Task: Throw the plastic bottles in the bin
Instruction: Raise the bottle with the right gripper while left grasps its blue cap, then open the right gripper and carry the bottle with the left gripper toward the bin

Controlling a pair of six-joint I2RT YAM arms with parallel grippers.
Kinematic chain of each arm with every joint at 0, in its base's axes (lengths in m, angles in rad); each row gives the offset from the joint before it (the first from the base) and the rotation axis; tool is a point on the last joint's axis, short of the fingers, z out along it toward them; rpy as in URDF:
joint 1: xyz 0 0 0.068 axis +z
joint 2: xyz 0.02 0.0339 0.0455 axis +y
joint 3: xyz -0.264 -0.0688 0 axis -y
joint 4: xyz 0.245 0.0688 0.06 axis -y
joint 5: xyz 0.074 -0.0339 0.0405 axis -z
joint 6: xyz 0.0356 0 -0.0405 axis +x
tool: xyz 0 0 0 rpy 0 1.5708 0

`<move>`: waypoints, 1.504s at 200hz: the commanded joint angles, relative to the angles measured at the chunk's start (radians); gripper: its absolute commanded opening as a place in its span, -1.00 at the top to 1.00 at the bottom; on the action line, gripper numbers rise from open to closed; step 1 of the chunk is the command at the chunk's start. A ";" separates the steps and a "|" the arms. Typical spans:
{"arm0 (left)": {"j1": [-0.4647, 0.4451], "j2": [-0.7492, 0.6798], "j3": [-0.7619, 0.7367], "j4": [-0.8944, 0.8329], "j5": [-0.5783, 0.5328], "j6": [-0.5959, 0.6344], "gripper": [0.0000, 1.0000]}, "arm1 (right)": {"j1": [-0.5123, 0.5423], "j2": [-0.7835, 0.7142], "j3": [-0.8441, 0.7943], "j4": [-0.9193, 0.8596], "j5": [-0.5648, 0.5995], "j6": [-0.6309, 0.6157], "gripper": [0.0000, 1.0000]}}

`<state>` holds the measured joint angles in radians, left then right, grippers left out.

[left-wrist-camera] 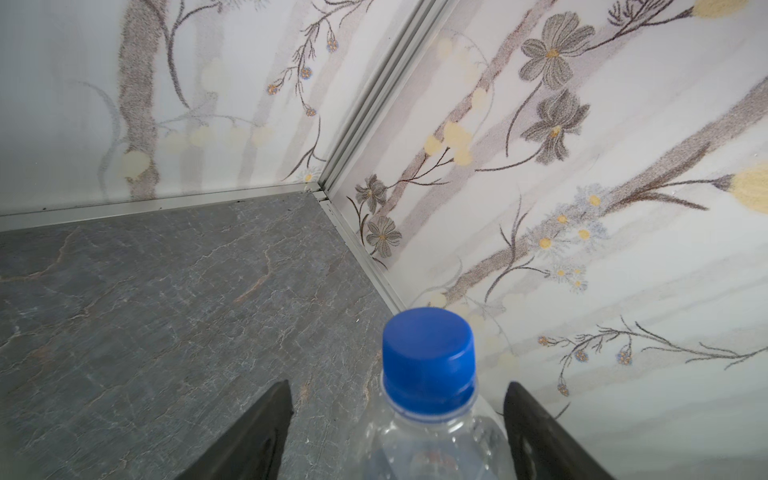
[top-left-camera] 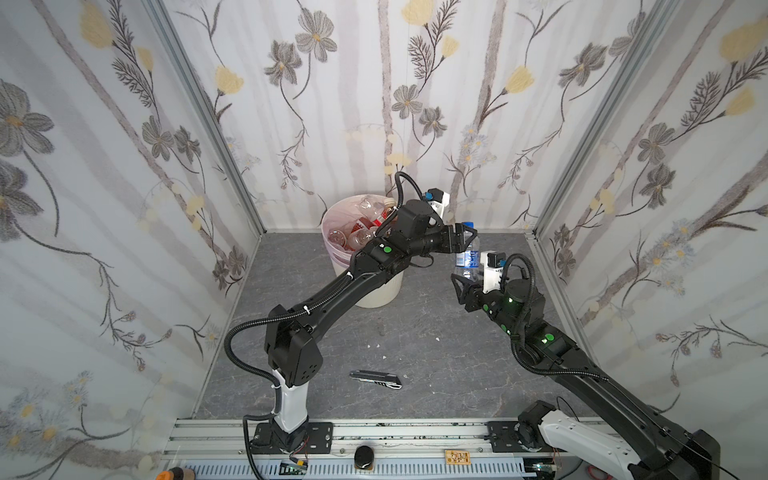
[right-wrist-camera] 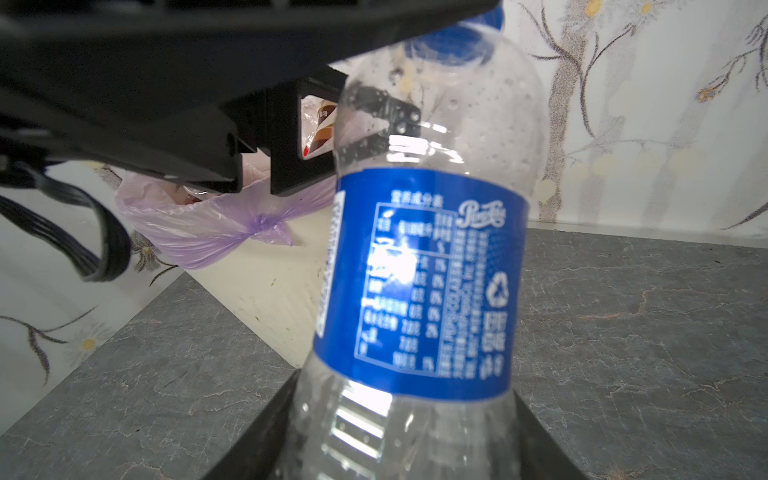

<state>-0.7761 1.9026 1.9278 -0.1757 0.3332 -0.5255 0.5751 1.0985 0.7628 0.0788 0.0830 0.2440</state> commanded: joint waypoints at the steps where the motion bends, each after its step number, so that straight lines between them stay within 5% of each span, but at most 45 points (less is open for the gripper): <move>1: 0.006 0.014 0.021 -0.020 0.022 -0.009 -0.51 | 0.005 -0.006 -0.002 0.070 -0.005 -0.040 -0.17; 156: 0.019 0.038 0.057 -0.028 0.058 -0.018 0.15 | 0.019 0.019 -0.045 0.090 0.023 -0.063 -0.17; 211: 0.020 0.043 0.071 -0.030 0.069 -0.015 0.57 | 0.019 0.011 -0.046 0.091 0.021 -0.064 -0.19; 238: 0.021 0.035 0.071 -0.034 0.046 0.003 0.82 | 0.020 0.007 -0.050 0.095 0.018 -0.061 -0.43; 273: 0.047 0.012 0.077 -0.044 0.012 0.028 0.86 | 0.020 -0.027 -0.059 0.092 0.009 -0.063 -0.98; 301: 0.091 -0.035 0.093 -0.076 -0.056 0.083 0.88 | 0.019 -0.094 -0.094 0.114 0.011 -0.064 -0.99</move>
<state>-0.7136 1.9118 1.9965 -0.2459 0.3481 -0.5022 0.5945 1.0481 0.6945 0.1463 0.1028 0.1898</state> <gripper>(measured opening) 0.279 0.999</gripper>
